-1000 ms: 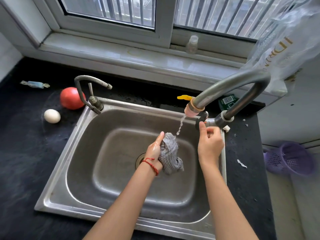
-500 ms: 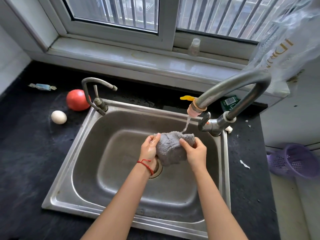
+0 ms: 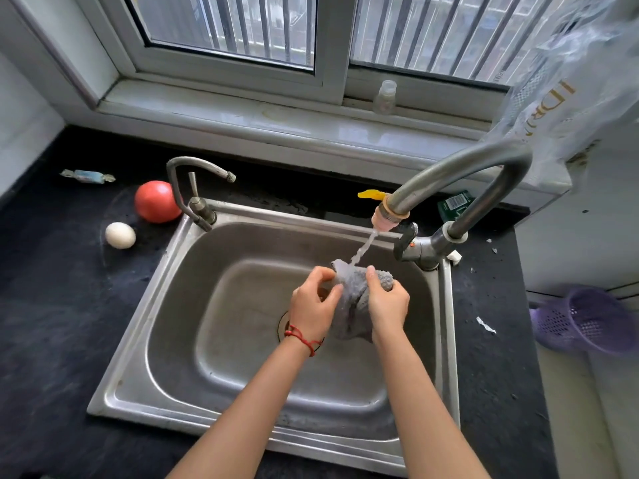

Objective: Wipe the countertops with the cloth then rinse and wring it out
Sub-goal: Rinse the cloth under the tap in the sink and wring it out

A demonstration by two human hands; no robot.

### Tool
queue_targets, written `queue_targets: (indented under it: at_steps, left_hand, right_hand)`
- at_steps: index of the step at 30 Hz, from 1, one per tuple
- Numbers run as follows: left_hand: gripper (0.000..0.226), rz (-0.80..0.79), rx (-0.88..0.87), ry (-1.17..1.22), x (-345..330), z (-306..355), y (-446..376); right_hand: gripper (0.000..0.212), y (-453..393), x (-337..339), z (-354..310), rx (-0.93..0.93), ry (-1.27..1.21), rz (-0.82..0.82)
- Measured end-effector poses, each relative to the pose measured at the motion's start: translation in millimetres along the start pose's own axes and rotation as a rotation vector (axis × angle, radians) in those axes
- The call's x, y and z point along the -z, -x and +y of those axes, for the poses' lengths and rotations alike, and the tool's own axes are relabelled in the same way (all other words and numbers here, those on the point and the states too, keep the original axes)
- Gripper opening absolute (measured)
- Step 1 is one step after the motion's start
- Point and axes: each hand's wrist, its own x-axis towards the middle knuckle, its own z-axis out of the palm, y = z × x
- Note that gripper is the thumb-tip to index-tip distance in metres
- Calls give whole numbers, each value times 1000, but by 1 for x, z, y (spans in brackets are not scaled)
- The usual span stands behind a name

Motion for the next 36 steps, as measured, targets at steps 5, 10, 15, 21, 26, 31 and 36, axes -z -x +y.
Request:
queue_targets:
  at_steps: [5, 10, 15, 21, 26, 31, 36]
  left_hand:
    - [27, -94, -237, -259, -1, 15, 19]
    - [23, -101, -195, 37, 5, 8, 24]
    - [27, -6, 59, 213, 11, 8, 6]
    - [97, -490, 78, 369, 3, 16, -6]
    - [79, -697, 217, 431, 2, 10, -3]
    - [24, -734, 401, 297, 7, 15, 0]
    - [16, -802, 628, 569, 10, 28, 4]
  right_hand:
    - [27, 7, -4, -5, -33, -121, -291]
    - [10, 3, 6, -8, 109, -66, -337]
    - [4, 4, 17, -13, 199, -135, -482]
    - [29, 11, 16, -23, 44, -608, -712]
    - [30, 9, 12, -24, -14, -789, -560]
    - [21, -2, 14, -12, 21, -661, -381]
    - [67, -18, 22, 22, -328, -558, -551]
